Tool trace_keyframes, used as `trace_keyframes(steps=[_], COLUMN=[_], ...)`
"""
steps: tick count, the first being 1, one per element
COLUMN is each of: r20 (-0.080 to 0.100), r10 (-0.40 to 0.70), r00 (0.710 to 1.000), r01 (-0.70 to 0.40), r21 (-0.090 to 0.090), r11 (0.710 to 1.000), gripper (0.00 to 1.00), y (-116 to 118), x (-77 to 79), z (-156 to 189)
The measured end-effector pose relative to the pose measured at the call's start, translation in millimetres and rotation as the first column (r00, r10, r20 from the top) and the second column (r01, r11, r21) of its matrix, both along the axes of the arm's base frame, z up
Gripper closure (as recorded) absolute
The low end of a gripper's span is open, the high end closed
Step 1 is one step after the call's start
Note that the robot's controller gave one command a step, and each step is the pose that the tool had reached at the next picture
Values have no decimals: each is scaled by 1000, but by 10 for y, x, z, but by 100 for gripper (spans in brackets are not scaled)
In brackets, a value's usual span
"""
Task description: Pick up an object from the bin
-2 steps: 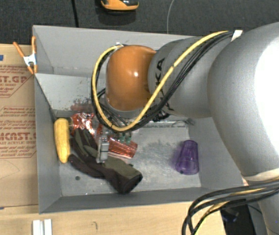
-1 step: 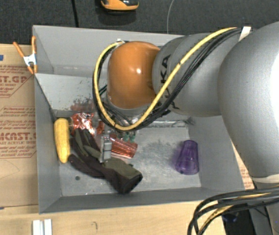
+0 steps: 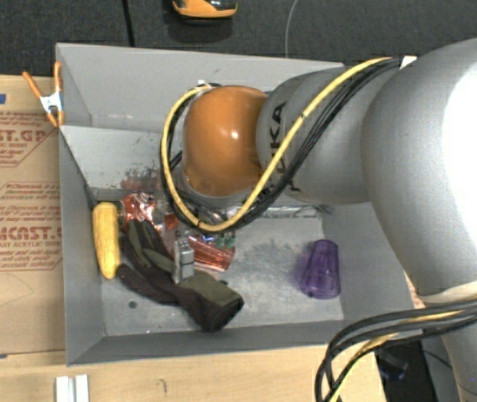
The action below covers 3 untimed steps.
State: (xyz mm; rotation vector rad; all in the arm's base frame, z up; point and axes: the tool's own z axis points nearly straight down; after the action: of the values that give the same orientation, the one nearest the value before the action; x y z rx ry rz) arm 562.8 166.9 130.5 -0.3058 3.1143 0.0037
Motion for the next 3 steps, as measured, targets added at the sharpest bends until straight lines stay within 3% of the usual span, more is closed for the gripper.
trace_keyframes(steps=[1,2,3], r20=[-8,-13,-13], r10=[13,-7,-7], r00=[1000,1000,1000], r01=[-13,7,7], r21=[-1,-1,-1], r11=[1000,1000,1000], gripper=[0,100,100], y=[-99,-311,-311], x=[-127,0,1], z=[-518,-596,-596])
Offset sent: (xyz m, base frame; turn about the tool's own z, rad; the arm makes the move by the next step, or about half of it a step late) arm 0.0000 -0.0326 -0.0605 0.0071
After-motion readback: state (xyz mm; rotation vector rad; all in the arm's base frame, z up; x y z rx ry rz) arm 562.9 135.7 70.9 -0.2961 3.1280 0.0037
